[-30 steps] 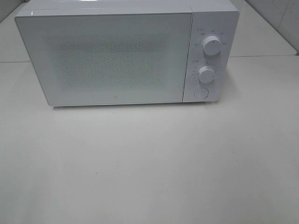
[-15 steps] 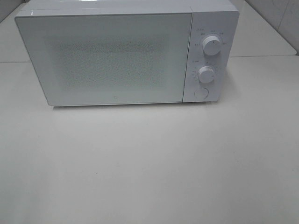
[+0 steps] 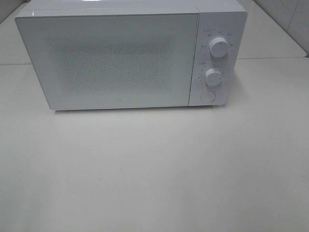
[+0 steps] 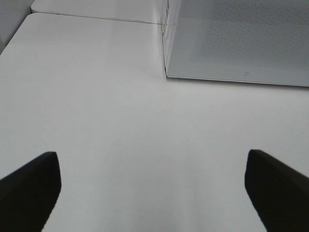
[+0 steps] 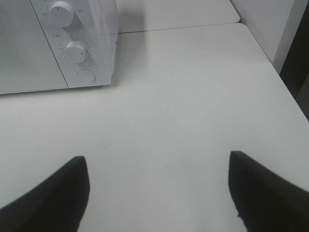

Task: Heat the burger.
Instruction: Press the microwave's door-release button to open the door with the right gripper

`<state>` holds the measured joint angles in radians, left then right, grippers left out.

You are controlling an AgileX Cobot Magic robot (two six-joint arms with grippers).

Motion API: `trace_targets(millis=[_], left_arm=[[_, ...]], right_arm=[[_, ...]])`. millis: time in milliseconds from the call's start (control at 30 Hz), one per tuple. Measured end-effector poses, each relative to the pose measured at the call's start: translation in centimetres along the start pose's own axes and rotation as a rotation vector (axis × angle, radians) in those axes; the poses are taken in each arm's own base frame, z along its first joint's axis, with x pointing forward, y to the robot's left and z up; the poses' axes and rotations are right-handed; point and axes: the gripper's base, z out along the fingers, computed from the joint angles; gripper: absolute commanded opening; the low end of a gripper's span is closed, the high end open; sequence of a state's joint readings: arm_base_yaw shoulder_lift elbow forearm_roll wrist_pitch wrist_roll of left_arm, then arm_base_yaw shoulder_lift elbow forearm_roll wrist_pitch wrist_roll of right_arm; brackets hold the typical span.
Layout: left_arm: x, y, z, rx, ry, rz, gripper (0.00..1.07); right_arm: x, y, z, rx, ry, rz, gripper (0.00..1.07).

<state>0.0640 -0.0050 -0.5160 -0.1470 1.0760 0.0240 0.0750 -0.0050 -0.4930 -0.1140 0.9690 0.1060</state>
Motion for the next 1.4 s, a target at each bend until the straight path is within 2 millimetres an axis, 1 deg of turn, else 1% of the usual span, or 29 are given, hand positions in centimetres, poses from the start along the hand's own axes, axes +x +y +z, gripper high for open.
trace_targets(millis=[133, 200, 267, 300, 400, 433, 500, 567, 633, 667, 767, 833, 867, 900, 933, 967, 1000, 1033, 1067, 1100, 1133, 1167, 1200, 1233, 1267, 1300, 1333, 1367, 1400], left_arm=[[0.0, 0.0, 0.0, 0.0, 0.0, 0.0, 0.95], [0.0, 0.0, 0.0, 0.0, 0.0, 0.0, 0.95], [0.0, 0.0, 0.0, 0.0, 0.0, 0.0, 0.95], [0.0, 0.0, 0.0, 0.0, 0.0, 0.0, 0.95], [0.0, 0.0, 0.0, 0.0, 0.0, 0.0, 0.95], [0.0, 0.0, 0.0, 0.0, 0.0, 0.0, 0.95], [0.0, 0.0, 0.0, 0.0, 0.0, 0.0, 0.95], [0.0, 0.0, 0.0, 0.0, 0.0, 0.0, 0.95], [0.0, 0.0, 0.0, 0.0, 0.0, 0.0, 0.95], [0.0, 0.0, 0.0, 0.0, 0.0, 0.0, 0.95], [0.0, 0.0, 0.0, 0.0, 0.0, 0.0, 0.95], [0.0, 0.0, 0.0, 0.0, 0.0, 0.0, 0.95], [0.0, 0.0, 0.0, 0.0, 0.0, 0.0, 0.95], [0.0, 0.0, 0.0, 0.0, 0.0, 0.0, 0.95], [0.0, 0.0, 0.0, 0.0, 0.0, 0.0, 0.95], [0.0, 0.0, 0.0, 0.0, 0.0, 0.0, 0.95], [0.0, 0.0, 0.0, 0.0, 0.0, 0.0, 0.95], [0.0, 0.0, 0.0, 0.0, 0.0, 0.0, 0.95], [0.0, 0.0, 0.0, 0.0, 0.0, 0.0, 0.95], [0.0, 0.0, 0.0, 0.0, 0.0, 0.0, 0.95], [0.0, 0.0, 0.0, 0.0, 0.0, 0.0, 0.95], [0.0, 0.0, 0.0, 0.0, 0.0, 0.0, 0.95], [0.0, 0.0, 0.0, 0.0, 0.0, 0.0, 0.95], [0.0, 0.0, 0.0, 0.0, 0.0, 0.0, 0.95], [0.0, 0.0, 0.0, 0.0, 0.0, 0.0, 0.95], [0.0, 0.0, 0.0, 0.0, 0.0, 0.0, 0.95], [0.0, 0.0, 0.0, 0.0, 0.0, 0.0, 0.95], [0.0, 0.0, 0.0, 0.0, 0.0, 0.0, 0.95], [0.0, 0.0, 0.0, 0.0, 0.0, 0.0, 0.95]], right_arm=[[0.0, 0.0, 0.0, 0.0, -0.001, 0.0, 0.76], [-0.7, 0.0, -0.7, -0.002, -0.036, 0.003, 0.76], [-0.9, 0.0, -0.9, -0.002, -0.046, 0.004, 0.76], [-1.4, 0.0, -0.8, -0.004, -0.054, 0.003, 0.76], [-1.7, 0.0, -0.7, -0.005, -0.062, 0.002, 0.76], [-2.3, 0.1, -0.1, -0.008, -0.069, -0.001, 0.76], [-2.6, 0.2, 0.2, -0.01, -0.071, -0.003, 0.76], [-3.9, 0.4, 1.4, -0.018, -0.095, -0.009, 0.76], [-4.1, 0.5, 1.6, -0.019, -0.098, -0.01, 0.76], [-4.6, 0.6, 2.3, -0.023, -0.103, -0.013, 0.76], [-4.9, 0.7, 2.8, -0.025, -0.101, -0.015, 0.76], [-5.7, 0.9, 4.6, -0.03, -0.074, -0.022, 0.75], [-5.7, 0.9, 4.6, -0.03, -0.074, -0.022, 0.75], [-5.9, 1.0, 5.1, -0.031, -0.065, -0.024, 0.75], [-6.3, 1.1, 6.1, -0.034, -0.056, -0.028, 0.73], [-6.3, 1.1, 6.1, -0.034, -0.056, -0.028, 0.73], [-6.4, 1.2, 6.6, -0.036, -0.051, -0.03, 0.73], [-6.8, 1.4, 7.6, -0.04, -0.044, -0.033, 0.7], [-6.8, 1.4, 7.6, -0.04, -0.044, -0.033, 0.7], [-7.1, 1.5, 8.6, -0.045, -0.055, -0.036, 0.67], [-7.1, 1.5, 8.6, -0.045, -0.055, -0.036, 0.67], [-7.2, 1.6, 9.1, -0.049, -0.063, -0.038, 0.65], [-7.1, 1.8, 10.2, -0.057, -0.084, -0.041, 0.61], [-7.1, 1.8, 10.2, -0.057, -0.084, -0.041, 0.61], [-6.8, 1.9, 10.8, -0.062, -0.085, -0.043, 0.58], [-6.2, 2.0, 12.0, -0.07, -0.084, -0.045, 0.52], [-6.2, 2.0, 12.0, -0.07, -0.084, -0.045, 0.52], [-6.0, 2.1, 12.4, -0.073, -0.085, -0.046, 0.49], [-5.4, 2.2, 13.4, -0.083, -0.097, -0.047, 0.42]])
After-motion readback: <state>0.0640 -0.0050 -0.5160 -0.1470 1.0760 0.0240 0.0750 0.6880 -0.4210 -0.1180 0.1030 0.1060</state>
